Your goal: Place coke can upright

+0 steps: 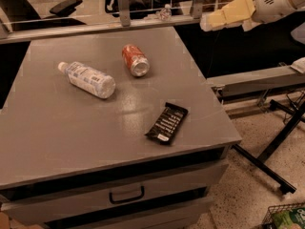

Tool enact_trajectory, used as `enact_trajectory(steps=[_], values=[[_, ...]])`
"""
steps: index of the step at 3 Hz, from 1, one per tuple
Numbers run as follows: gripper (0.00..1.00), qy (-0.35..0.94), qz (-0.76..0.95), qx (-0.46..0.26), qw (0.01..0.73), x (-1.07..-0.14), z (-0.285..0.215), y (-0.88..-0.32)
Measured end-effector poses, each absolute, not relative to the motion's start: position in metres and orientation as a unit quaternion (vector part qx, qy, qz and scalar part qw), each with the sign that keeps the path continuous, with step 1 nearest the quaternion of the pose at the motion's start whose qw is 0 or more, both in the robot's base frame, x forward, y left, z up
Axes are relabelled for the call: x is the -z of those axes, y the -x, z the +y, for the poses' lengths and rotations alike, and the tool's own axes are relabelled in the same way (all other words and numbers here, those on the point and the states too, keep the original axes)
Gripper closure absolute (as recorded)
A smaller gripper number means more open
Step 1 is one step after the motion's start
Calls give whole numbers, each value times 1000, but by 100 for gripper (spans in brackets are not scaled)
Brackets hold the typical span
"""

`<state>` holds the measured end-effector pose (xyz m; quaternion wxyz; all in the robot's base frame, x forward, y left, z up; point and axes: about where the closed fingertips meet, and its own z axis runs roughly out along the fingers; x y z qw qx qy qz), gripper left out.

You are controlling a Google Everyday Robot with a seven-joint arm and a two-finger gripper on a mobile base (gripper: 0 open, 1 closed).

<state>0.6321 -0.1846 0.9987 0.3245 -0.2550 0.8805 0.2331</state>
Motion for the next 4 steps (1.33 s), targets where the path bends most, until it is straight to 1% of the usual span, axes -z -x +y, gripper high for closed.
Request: enact_trajectory(steps=[2, 4], values=[[0, 203, 895, -214, 333, -991, -138, -633], [0, 158, 900, -202, 351, -954, -91, -671]])
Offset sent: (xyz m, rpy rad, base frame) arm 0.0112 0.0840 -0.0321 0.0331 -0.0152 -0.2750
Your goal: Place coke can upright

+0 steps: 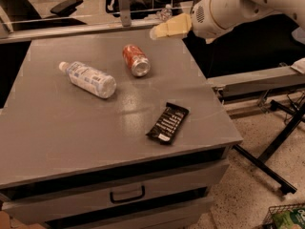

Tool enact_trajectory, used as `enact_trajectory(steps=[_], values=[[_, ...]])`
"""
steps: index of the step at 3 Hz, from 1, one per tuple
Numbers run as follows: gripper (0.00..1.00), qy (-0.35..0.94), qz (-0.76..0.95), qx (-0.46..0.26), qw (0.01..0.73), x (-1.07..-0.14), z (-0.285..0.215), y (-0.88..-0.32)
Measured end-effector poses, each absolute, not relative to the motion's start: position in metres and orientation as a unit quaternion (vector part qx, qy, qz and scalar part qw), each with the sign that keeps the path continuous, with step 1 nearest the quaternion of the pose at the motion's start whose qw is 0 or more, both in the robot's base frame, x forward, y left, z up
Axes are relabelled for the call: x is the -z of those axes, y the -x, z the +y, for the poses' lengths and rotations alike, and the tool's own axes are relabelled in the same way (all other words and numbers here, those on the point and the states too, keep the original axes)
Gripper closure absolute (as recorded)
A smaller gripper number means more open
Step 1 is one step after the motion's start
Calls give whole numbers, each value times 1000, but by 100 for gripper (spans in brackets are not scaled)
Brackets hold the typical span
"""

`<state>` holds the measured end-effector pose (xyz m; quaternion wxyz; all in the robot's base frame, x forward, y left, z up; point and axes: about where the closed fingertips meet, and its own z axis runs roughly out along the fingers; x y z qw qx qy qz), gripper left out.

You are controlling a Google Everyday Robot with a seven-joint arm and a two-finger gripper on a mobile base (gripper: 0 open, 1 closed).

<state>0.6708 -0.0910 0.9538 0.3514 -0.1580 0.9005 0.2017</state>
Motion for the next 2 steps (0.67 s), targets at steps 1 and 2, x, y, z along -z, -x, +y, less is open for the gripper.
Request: enact_trajectory(steps=[1, 2], values=[[0, 163, 905, -196, 342, -942, -74, -696], [0, 180, 912, -186, 318, -943, -57, -719]])
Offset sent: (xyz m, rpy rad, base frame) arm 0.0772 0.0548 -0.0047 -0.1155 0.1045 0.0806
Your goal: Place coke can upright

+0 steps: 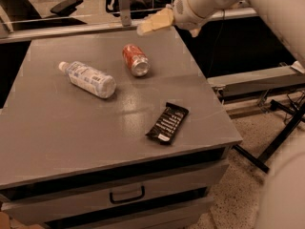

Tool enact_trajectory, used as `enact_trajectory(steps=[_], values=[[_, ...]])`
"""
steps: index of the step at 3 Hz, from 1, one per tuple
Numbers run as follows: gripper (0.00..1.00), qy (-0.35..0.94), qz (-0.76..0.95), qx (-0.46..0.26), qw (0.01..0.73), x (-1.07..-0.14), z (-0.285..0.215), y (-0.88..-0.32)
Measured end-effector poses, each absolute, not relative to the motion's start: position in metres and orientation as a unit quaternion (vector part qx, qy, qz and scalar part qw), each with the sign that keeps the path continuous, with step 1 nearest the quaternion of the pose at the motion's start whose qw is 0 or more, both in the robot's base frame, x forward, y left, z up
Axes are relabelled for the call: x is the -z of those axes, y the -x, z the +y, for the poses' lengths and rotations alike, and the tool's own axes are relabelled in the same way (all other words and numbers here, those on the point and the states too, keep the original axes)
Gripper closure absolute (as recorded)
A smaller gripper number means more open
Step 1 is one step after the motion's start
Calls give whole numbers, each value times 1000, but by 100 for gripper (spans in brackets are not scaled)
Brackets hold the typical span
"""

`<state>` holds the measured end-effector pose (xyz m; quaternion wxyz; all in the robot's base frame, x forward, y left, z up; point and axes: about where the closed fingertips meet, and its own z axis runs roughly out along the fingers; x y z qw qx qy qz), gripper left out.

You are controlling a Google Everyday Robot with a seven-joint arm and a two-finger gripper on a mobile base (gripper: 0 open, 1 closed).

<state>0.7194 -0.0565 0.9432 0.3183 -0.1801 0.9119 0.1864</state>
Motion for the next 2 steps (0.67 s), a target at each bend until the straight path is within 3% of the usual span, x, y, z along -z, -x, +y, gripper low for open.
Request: enact_trajectory(steps=[2], values=[[0, 221, 929, -154, 254, -931, -20, -741]])
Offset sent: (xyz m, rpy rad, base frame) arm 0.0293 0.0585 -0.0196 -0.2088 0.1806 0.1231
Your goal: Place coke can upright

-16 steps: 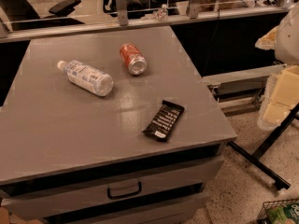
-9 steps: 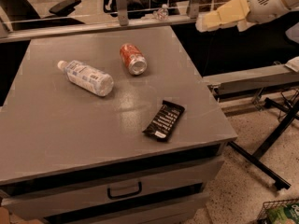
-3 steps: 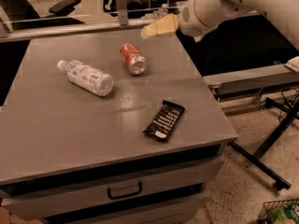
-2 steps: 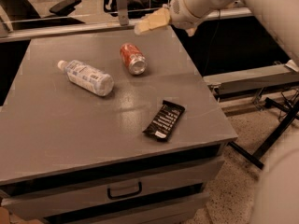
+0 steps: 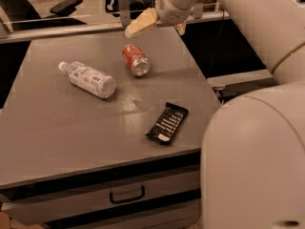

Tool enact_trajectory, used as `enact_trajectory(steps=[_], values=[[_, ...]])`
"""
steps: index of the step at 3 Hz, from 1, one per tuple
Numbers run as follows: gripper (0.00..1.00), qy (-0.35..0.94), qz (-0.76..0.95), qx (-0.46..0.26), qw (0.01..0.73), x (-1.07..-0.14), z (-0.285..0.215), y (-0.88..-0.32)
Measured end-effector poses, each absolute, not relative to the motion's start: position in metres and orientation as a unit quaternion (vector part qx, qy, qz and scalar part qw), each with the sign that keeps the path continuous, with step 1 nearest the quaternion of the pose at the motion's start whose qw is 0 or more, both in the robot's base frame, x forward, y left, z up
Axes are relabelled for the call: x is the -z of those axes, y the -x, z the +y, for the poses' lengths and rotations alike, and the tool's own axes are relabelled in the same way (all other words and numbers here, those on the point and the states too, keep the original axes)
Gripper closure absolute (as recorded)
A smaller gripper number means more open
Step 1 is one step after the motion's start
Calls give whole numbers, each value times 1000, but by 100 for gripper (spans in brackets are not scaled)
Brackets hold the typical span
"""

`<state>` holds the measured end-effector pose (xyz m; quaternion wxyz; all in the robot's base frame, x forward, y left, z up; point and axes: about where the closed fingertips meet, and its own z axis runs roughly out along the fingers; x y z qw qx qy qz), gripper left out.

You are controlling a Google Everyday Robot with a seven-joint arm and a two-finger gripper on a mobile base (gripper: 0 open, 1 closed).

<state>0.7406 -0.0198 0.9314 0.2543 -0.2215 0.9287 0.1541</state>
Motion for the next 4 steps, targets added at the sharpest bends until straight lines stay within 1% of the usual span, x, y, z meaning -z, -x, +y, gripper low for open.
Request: enact_trajectory(steps=[1, 4], values=[[0, 238, 938, -127, 218, -914, -3, -745], [0, 245, 954, -69, 156, -880, 23, -763]])
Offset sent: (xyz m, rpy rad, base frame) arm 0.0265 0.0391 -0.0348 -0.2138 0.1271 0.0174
